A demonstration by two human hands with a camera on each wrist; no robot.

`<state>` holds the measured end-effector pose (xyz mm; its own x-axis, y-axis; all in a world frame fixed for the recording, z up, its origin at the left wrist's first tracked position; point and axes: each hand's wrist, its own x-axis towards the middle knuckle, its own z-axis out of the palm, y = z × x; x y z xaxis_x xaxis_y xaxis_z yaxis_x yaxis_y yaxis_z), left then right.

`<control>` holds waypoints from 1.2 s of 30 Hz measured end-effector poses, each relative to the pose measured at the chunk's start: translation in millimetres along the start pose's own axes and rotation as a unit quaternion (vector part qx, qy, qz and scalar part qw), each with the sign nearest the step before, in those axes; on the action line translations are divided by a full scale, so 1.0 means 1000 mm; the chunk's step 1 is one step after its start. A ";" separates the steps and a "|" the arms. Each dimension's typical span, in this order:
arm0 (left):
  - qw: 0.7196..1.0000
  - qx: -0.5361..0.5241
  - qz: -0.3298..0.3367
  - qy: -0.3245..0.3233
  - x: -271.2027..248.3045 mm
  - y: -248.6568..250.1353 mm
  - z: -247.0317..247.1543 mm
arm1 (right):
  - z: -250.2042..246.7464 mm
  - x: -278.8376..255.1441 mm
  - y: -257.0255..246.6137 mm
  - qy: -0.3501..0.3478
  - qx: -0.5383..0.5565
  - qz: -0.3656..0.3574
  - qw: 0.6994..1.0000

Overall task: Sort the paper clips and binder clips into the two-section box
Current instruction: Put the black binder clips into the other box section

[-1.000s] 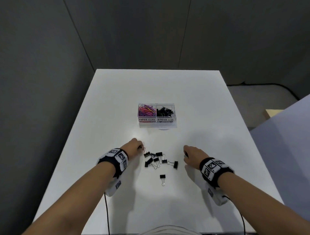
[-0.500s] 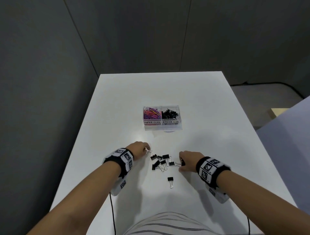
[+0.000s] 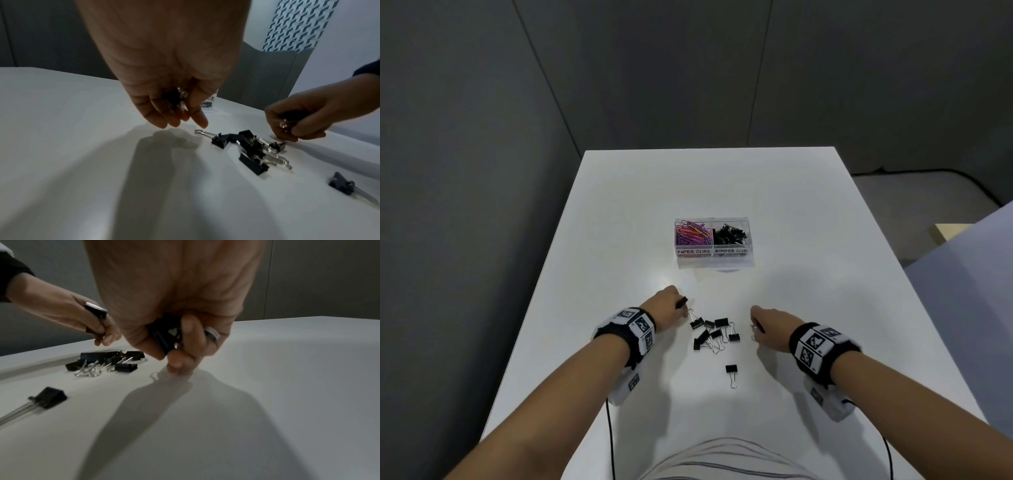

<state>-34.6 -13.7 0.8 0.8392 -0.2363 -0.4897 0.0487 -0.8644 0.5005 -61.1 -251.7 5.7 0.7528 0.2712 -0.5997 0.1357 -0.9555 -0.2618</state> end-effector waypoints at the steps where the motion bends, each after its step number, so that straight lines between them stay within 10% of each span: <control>1: 1.000 0.010 0.011 -0.005 0.001 0.000 0.000 | -0.002 0.000 0.000 0.010 0.026 0.001 1.000; 15: 0.990 0.116 0.058 -0.060 0.006 0.010 0.002 | -0.008 0.019 -0.031 -0.051 0.014 0.067 0.996; 36: 0.932 0.336 0.133 -0.041 0.044 0.006 -0.010 | -0.066 0.051 -0.004 0.062 -0.031 0.059 0.996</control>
<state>8.2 -25.3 -10.6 0.7280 -0.4910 -0.4786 -0.5277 -0.8468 0.0661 19.2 -241.8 26.6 0.8395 0.1440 -0.5240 0.0785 -0.9863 -0.1454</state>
